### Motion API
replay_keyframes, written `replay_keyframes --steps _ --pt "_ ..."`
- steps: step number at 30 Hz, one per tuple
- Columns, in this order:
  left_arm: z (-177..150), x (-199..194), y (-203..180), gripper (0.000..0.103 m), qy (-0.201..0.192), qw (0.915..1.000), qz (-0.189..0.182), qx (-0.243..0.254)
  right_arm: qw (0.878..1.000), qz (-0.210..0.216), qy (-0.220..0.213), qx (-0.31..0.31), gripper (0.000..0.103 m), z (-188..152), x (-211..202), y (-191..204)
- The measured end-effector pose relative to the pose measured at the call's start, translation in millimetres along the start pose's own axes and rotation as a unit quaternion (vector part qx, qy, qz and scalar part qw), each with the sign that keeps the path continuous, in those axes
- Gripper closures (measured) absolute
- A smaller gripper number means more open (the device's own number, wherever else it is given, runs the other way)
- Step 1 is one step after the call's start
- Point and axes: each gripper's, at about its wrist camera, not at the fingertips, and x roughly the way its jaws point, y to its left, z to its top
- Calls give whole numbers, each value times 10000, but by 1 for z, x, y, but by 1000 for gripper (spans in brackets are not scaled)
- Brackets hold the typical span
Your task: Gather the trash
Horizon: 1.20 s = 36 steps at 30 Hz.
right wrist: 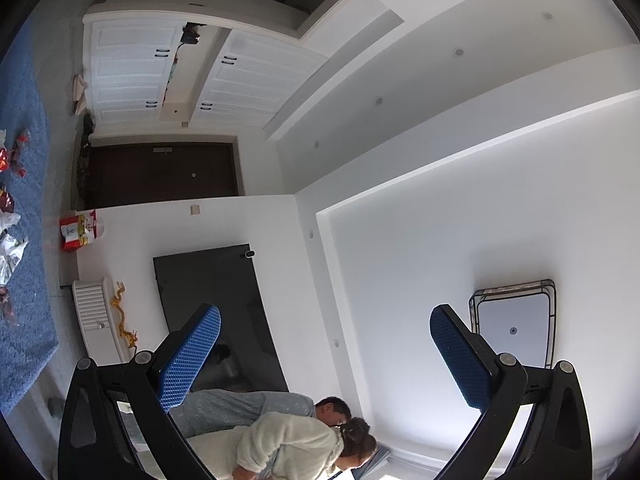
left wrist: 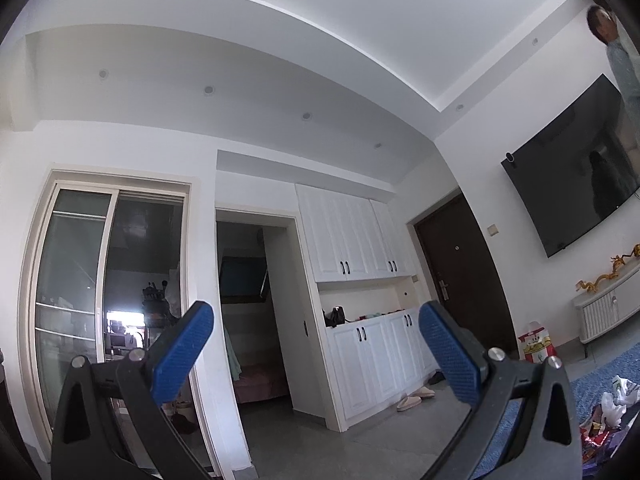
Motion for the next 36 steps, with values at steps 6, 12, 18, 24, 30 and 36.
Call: replay_keyframes --steps 6,12,18,24,30,36 --pt "-2 4 2 0 117 9999 -25 -55 10000 24 15 6 0 0 3 5" --pt "-4 3 2 0 141 9999 -14 -55 10000 27 33 26 0 -2 2 6" --pt "-2 1 0 0 145 9998 -67 -79 10000 36 -16 -20 0 -1 -6 6" --pt "-5 -2 -4 0 132 9998 -167 42 9999 90 16 76 0 -2 -10 7" --pt "-4 0 2 0 105 9999 -114 53 9998 172 18 84 0 0 -9 9" --pt "-3 3 5 0 65 9999 -74 55 9999 87 -51 73 0 1 -8 1"
